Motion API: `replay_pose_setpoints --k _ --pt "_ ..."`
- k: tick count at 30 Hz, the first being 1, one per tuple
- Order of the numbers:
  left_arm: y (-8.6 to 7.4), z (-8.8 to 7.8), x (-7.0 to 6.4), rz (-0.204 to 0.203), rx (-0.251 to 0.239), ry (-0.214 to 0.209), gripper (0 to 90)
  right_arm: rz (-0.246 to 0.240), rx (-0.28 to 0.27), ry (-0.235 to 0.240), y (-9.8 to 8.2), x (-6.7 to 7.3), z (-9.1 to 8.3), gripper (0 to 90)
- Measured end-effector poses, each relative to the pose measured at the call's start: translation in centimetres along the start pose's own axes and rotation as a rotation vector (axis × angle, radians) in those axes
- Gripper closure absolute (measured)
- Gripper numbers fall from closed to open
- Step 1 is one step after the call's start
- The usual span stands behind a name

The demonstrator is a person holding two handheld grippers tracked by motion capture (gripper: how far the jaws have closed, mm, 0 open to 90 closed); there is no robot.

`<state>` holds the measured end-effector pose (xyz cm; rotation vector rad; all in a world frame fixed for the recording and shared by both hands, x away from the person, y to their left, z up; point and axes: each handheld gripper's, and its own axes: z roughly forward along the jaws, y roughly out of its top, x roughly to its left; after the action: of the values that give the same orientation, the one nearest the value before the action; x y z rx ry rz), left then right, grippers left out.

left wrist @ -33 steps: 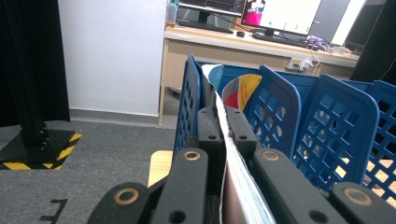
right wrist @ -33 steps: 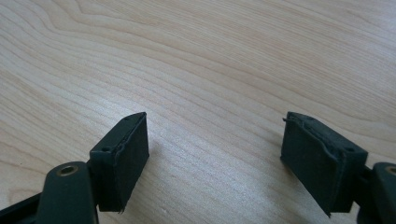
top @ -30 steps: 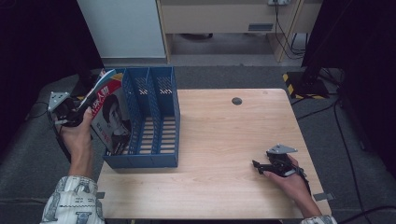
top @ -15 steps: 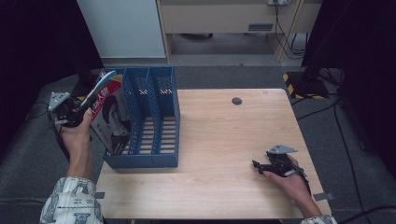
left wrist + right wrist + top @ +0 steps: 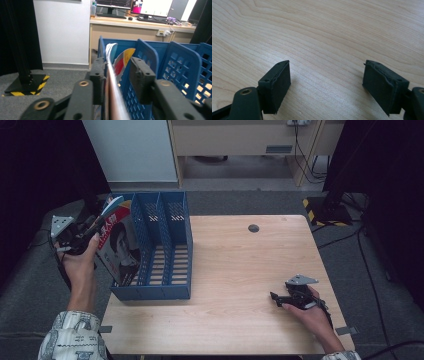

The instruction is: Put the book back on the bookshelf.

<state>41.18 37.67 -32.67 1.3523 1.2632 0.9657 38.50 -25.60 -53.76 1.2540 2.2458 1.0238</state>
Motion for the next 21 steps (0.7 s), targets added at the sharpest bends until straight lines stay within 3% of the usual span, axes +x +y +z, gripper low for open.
replay_pose_setpoints --k 2,8,21 --pt "0.5 -0.2 -0.6 0.048 0.0 -0.007 57.2 -0.001 0.001 0.0 0.0 0.0 0.0 21.9" --pt "1.7 -0.5 -1.7 0.123 0.005 -0.025 42.3 0.001 0.005 0.0 0.0 0.1 0.0 20.9" --pt "2.3 -0.2 -3.1 0.166 0.052 -0.109 23.0 -0.015 0.017 -0.002 0.0 0.3 0.1 16.2"
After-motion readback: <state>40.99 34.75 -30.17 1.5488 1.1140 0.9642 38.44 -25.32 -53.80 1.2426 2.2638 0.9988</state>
